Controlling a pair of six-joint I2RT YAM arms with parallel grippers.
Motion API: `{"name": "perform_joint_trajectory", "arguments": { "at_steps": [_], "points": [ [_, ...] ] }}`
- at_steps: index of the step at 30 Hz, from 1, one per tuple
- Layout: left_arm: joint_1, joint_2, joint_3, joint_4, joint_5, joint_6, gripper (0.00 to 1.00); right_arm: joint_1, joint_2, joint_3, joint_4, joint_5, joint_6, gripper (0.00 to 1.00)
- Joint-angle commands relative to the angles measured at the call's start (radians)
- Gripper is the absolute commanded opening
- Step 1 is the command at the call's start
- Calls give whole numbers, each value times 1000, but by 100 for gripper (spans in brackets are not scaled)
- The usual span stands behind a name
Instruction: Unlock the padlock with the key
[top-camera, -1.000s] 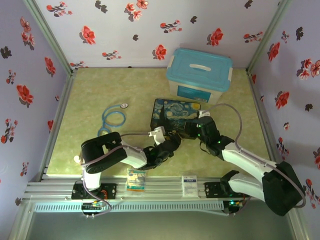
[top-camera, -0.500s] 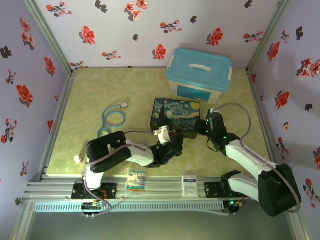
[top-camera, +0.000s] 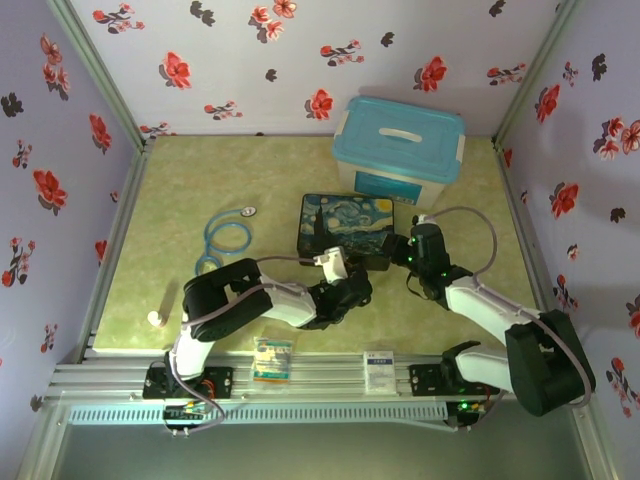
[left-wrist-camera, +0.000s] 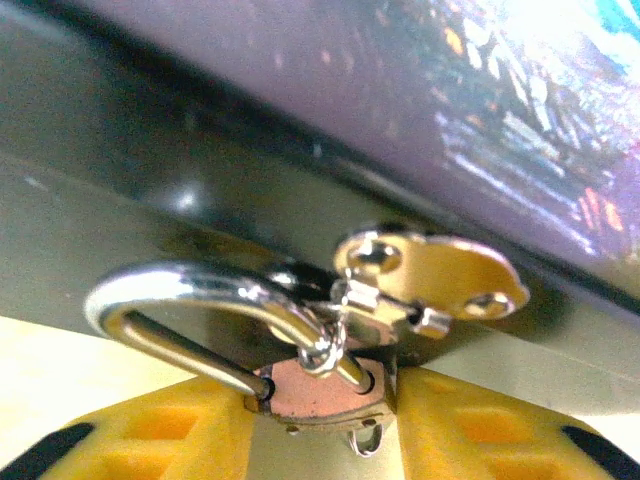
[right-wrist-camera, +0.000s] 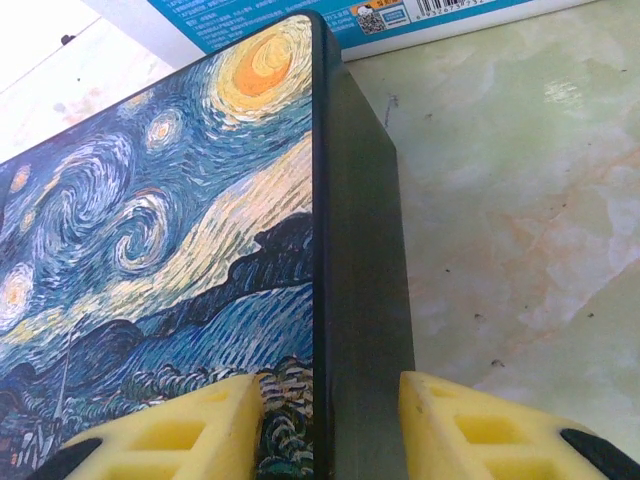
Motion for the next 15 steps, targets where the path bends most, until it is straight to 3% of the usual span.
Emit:
{"name": "perform_joint_trajectory", "arguments": {
  "at_steps": [1, 8, 15],
  "points": [
    [42, 124, -2, -138, 205, -14, 35, 18, 12, -36, -44, -47, 15, 40],
    [41, -44, -116, -238, 209, 20, 20, 17, 8, -40, -49, -24, 1, 40],
    [43, -168, -169, -387, 238, 50, 23, 17, 53, -35, -18, -34, -2, 40]
  ]
}}
